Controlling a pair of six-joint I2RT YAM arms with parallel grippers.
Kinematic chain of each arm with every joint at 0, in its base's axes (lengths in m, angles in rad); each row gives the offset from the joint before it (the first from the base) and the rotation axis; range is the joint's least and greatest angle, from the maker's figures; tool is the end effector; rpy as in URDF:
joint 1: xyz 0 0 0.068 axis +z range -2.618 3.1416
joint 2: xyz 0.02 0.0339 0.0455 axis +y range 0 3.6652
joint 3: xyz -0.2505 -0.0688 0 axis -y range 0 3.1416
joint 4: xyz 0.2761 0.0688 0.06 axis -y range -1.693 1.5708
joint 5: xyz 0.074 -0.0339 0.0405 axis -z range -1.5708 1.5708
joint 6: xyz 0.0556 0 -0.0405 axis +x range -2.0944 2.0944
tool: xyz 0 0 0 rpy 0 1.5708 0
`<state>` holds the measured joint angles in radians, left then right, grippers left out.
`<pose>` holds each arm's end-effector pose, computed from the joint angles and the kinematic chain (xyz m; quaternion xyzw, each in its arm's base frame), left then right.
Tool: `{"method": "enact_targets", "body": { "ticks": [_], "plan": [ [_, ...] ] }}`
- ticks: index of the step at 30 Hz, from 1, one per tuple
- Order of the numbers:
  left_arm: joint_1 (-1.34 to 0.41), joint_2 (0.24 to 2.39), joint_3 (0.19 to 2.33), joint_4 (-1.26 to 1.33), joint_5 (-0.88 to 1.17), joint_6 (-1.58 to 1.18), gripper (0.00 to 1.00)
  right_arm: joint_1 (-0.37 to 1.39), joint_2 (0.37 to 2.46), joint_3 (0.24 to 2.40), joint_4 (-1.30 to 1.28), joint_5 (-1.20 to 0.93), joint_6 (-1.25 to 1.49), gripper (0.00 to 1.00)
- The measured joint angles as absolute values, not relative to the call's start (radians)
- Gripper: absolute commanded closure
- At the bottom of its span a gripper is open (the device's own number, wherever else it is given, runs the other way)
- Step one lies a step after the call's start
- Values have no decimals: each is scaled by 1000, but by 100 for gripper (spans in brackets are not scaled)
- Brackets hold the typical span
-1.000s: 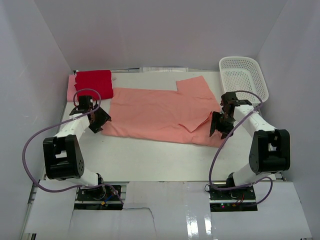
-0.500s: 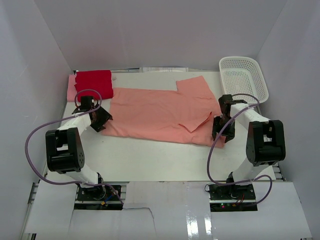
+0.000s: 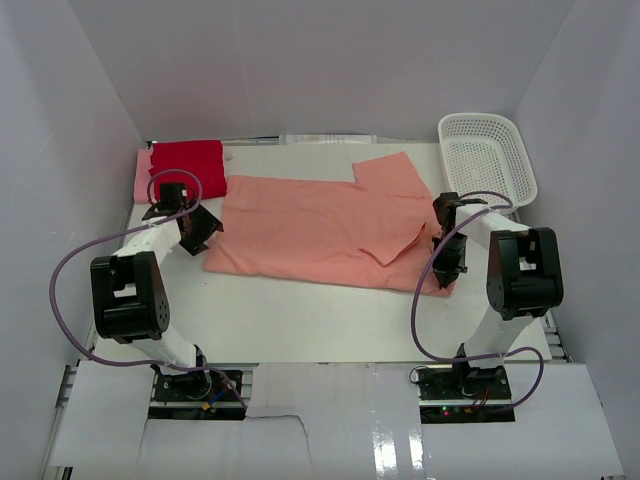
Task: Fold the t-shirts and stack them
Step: Fold the flattened tshirt in 1/3 of the way
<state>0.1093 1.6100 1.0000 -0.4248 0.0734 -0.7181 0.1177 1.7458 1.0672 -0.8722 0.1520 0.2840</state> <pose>0.3549 0.0348 0.1435 -0.3785 0.8863 -0.1131 0.2419 0.3176 0.0291 0.1046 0.0836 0.9936 -0.0724 0.0249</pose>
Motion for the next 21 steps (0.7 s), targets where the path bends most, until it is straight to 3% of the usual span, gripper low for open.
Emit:
{"method": "enact_targets", "body": {
  "ticks": [14,21],
  "plan": [
    [109,1602,977,-450,81,-699,28,118,1764,1085,-922,296,283,92],
    [108,1497,882,-482,119,-693,32,118,1774,1098,-926,301,283,92]
  ]
}}
